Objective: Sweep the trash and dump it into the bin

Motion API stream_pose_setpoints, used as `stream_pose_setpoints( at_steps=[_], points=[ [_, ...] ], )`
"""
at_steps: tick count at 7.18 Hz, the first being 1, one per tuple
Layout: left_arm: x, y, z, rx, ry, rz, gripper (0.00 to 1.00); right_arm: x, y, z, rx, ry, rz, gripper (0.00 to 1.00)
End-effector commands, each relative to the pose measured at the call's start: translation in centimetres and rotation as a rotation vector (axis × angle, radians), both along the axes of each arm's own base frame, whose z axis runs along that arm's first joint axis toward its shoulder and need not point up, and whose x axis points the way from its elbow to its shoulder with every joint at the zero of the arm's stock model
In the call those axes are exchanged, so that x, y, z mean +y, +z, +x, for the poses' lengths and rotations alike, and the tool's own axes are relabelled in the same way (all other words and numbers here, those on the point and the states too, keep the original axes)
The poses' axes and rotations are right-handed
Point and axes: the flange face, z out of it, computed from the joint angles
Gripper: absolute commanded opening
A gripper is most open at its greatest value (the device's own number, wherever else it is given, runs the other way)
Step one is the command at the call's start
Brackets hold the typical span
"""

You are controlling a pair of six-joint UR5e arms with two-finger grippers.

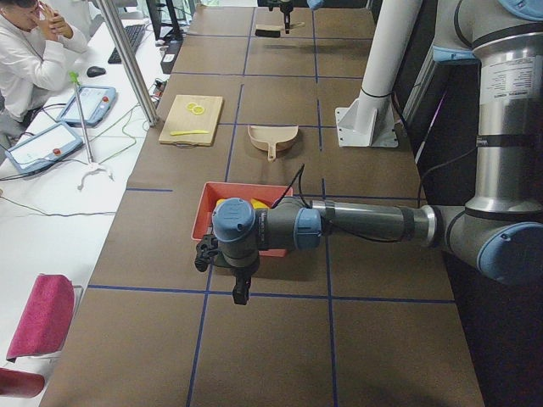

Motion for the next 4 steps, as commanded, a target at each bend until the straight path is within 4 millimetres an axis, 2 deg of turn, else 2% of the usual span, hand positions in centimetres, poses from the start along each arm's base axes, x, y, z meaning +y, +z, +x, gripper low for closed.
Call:
stream_pose_setpoints(
  at_steps=[1, 2, 3, 4],
  points=[
    [1.2, -0.3, 0.0, 0.001, 0.000, 0.003, 1.00, 1.1, 2.4, -3.1, -0.013, -0.019, -0.016, 0.04],
    [1.2, -0.4, 0.0, 0.001, 0.000, 0.006, 1.00, 1.2, 3.5, -3.4, -0.020, -0.029, -0.008, 0.10],
    [1.2, -0.3, 0.0, 0.001, 0.000, 0.003, 1.00, 1.2, 3.7, -3.4, -0.029, -0.032, 0.004, 0.23],
    [1.2, -0.3, 0.0, 0.001, 0.000, 0.003, 1.00, 1.1, 3.8, -3.4, -0.029, -0.028, 0.003, 0.99]
  ],
)
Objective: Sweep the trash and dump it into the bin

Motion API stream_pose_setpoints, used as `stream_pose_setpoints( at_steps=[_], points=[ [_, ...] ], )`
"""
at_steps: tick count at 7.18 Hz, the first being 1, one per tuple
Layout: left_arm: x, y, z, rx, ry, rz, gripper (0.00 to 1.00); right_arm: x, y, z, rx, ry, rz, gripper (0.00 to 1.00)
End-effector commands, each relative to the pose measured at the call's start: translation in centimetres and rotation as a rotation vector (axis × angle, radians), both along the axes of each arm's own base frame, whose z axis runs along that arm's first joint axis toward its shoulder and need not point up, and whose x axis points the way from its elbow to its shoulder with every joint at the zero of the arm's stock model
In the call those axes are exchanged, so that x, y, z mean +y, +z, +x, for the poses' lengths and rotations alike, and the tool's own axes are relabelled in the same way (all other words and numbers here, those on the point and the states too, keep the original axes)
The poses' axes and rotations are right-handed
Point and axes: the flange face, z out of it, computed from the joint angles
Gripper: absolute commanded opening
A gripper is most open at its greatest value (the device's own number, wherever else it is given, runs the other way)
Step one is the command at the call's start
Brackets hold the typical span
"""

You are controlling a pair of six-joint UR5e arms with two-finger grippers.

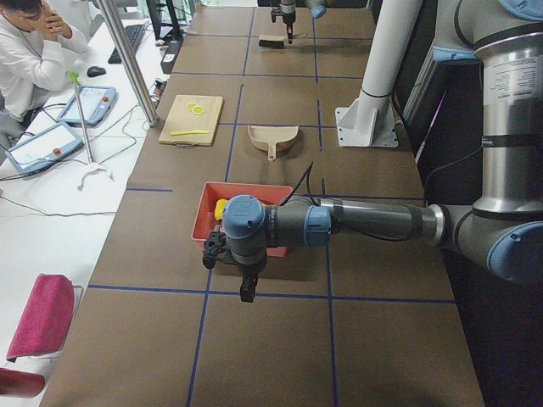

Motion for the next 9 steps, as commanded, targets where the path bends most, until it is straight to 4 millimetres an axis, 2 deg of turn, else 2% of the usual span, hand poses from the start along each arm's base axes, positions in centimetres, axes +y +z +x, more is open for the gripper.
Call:
stream_pose_setpoints(
  at_steps=[1, 2, 4, 5, 6, 7, 8, 9],
  points=[
    [0.0, 0.0, 0.0, 0.002, -0.001, -0.002, 1.00, -0.1, -0.1, -0.1, -0.010, -0.001, 0.014, 1.00],
    [0.0, 0.0, 0.0, 0.000, -0.001, -0.002, 1.00, -0.8, -0.9, 1.1, -0.020, 0.018, 0.037, 1.00],
    [0.0, -0.1, 0.0, -0.002, -0.001, 0.003, 1.00, -2.2, -1.9, 8.7, -0.106, 0.056, 0.086, 1.00],
    [0.0, -0.1, 0.0, -0.002, -0.001, 0.003, 1.00, -2.5, -1.4, 12.9, -0.091, 0.070, 0.133, 1.00],
    [0.0, -0.2, 0.0, 0.001, 0.000, 0.006, 1.00, -2.4, -0.8, 16.3, -0.068, 0.061, 0.146, 1.00],
    [0.1, -0.1, 0.0, 0.003, -0.002, 0.004, 1.00, -3.9, -1.9, 19.6, -0.054, 0.057, 0.150, 1.00],
    [0.1, -0.1, 0.0, 0.001, 0.000, 0.006, 1.00, -4.5, -4.0, 21.2, -0.030, 0.072, 0.143, 1.00],
    [0.0, -0.2, 0.0, -0.002, 0.000, 0.010, 1.00, -4.5, -4.1, 21.2, -0.028, 0.076, 0.137, 1.00]
  ],
)
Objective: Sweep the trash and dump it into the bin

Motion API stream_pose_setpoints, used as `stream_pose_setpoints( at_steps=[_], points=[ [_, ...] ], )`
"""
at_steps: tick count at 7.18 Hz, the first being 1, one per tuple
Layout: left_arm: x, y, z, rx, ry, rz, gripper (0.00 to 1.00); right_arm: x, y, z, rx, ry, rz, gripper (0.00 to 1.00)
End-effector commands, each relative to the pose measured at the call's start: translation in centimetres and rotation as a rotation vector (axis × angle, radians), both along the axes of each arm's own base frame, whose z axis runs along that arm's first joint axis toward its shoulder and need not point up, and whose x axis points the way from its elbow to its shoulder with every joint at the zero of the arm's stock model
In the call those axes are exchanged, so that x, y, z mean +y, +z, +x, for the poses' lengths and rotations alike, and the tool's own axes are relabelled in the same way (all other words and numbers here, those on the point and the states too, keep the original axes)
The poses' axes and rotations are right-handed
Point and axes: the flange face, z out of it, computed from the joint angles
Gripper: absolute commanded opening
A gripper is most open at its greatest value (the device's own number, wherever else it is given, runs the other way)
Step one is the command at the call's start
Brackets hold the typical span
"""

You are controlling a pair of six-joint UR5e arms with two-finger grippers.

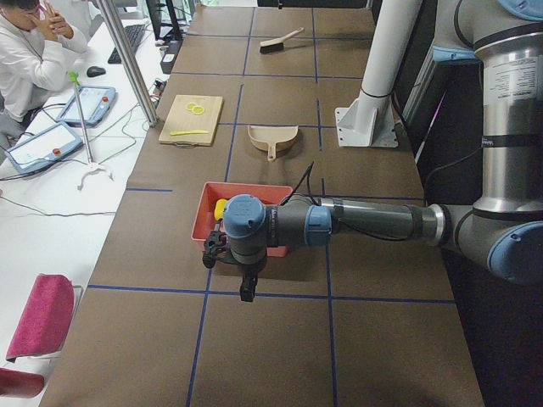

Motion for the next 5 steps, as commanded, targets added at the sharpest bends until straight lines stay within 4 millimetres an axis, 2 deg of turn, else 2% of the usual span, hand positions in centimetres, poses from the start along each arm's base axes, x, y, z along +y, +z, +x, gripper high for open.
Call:
stream_pose_setpoints(
  at_steps=[1, 2, 5],
  points=[
    [-0.1, -0.2, 0.0, -0.001, 0.000, 0.008, 1.00, -0.3, -0.9, 1.1, 0.007, 0.018, -0.017, 1.00],
    [-0.1, -0.4, 0.1, -0.004, 0.004, 0.015, 1.00, -0.4, -0.9, 0.9, 0.001, 0.065, -0.055, 1.00],
    [-0.2, -0.9, 0.0, -0.005, 0.006, 0.028, 1.00, -0.5, -0.9, 0.0, 0.000, 0.048, -0.058, 1.00]
  ],
)
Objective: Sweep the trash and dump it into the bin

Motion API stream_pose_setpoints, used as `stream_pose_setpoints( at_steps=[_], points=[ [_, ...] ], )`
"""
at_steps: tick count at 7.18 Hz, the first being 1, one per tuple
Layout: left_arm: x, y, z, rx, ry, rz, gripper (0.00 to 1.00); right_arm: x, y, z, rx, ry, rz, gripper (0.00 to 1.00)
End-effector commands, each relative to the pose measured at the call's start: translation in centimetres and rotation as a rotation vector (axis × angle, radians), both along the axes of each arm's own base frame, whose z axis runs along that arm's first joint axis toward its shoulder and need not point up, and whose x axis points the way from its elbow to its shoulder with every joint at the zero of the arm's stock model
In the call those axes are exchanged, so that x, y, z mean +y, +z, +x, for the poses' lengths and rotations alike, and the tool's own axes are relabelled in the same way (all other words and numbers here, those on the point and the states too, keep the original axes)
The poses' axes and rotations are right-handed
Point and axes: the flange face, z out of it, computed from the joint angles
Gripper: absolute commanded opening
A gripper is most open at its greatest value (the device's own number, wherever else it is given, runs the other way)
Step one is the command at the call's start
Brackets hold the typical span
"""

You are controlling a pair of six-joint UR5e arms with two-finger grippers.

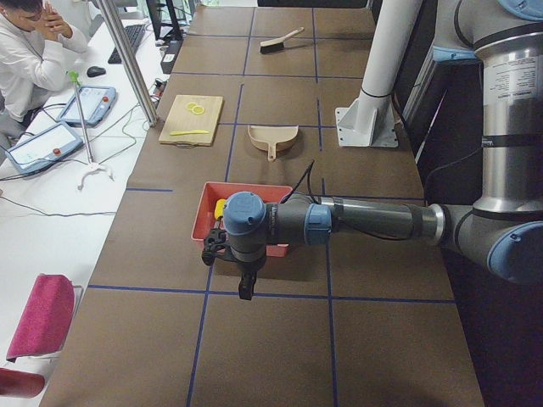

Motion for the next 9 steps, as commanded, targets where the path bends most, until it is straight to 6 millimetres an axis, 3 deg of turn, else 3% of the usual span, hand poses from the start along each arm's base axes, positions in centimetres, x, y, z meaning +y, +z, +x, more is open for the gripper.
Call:
stream_pose_setpoints(
  at_steps=[1, 4, 9],
  points=[
    [0.0, 0.1, 0.0, -0.003, 0.001, -0.001, 1.00, 0.0, 0.0, -0.3, -0.003, -0.003, -0.004, 1.00],
    [0.0, 0.1, 0.1, -0.003, 0.003, 0.000, 1.00, 0.0, 0.3, -0.3, -0.003, -0.002, -0.011, 1.00],
    [0.3, -0.5, 0.2, -0.002, 0.004, 0.011, 1.00, -0.2, 0.2, -2.5, -0.007, -0.046, -0.016, 1.00]
  ],
)
